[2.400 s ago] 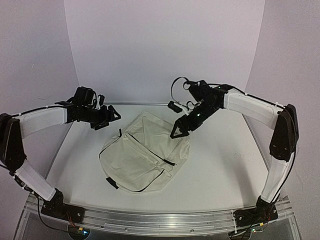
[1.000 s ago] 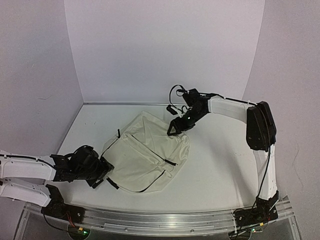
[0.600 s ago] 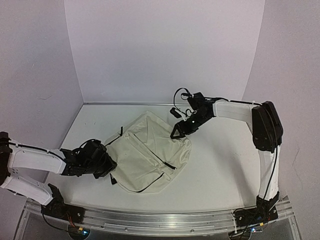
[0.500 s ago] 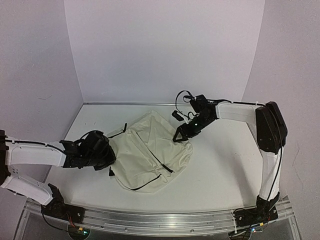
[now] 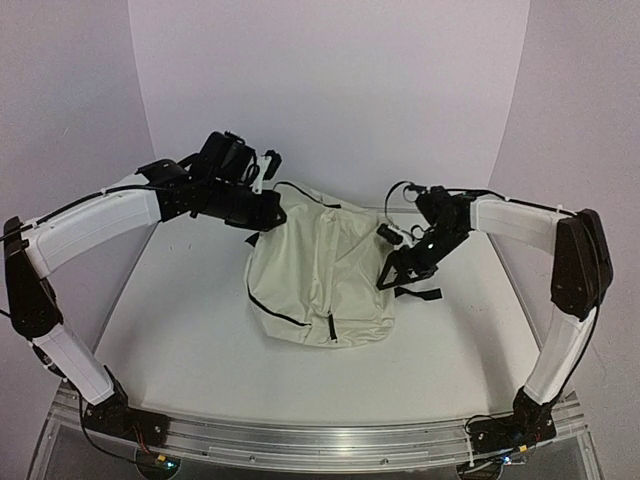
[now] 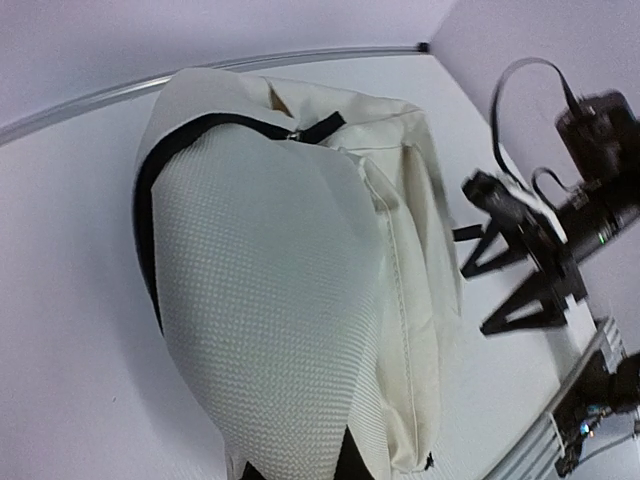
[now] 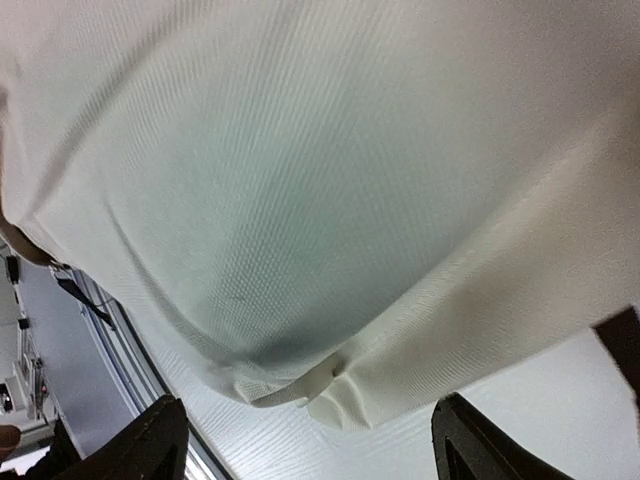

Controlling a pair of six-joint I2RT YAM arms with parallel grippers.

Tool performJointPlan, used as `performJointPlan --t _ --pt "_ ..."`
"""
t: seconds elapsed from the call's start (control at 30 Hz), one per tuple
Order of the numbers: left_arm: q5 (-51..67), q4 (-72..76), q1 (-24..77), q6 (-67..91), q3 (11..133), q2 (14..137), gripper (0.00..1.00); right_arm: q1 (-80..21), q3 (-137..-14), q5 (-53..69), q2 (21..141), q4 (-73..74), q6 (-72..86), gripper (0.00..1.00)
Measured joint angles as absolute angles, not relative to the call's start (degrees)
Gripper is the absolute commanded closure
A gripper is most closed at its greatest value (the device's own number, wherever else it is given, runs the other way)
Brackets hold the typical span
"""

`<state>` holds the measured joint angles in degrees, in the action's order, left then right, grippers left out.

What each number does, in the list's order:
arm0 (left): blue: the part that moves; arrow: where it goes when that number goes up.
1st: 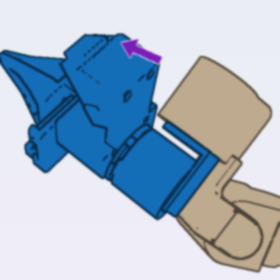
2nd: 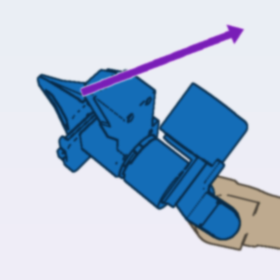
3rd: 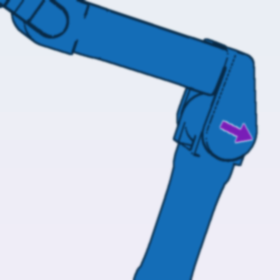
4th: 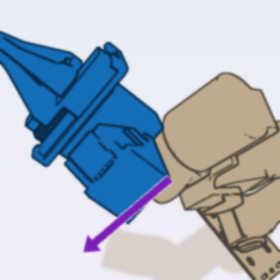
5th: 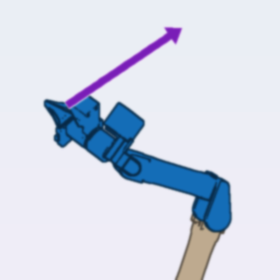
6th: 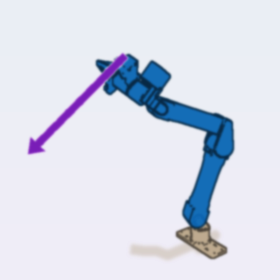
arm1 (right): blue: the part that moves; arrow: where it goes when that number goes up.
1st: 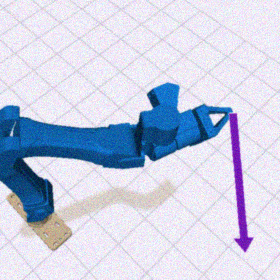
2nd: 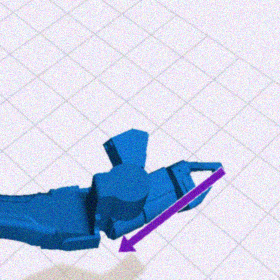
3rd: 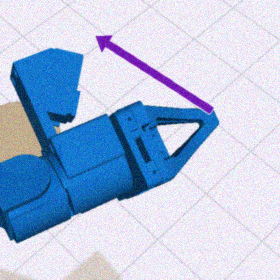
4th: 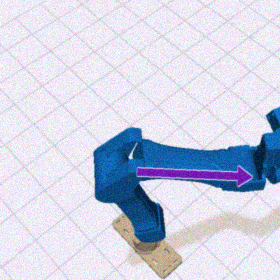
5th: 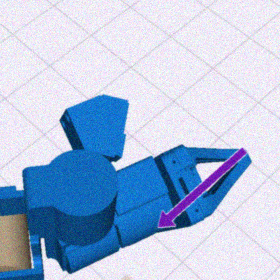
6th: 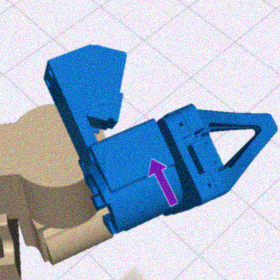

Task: Pack the student bag
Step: Adjust the student bag at the center of the board.

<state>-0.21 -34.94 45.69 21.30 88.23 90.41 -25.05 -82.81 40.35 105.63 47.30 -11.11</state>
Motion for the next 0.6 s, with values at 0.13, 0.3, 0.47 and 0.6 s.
performJointPlan --t 0.13,0.3,0.47,0.6 --pt "9.59 -41.19 46.01 14.10 98.64 94.38 1.00 -17.62 -86.72 41.53 101.05 47.43 -11.97 0.08" --pt "19.75 -49.16 47.73 8.50 108.81 97.57 1.00 -13.90 -90.53 41.61 95.47 47.81 -14.37 0.02" --pt "25.57 -54.79 48.58 5.93 114.09 98.30 1.00 -15.20 -92.12 44.56 93.41 49.19 -18.09 0.02" --pt "28.44 -57.82 48.55 4.58 115.87 99.23 1.00 -16.92 -94.79 46.96 93.89 50.67 -22.24 0.02"
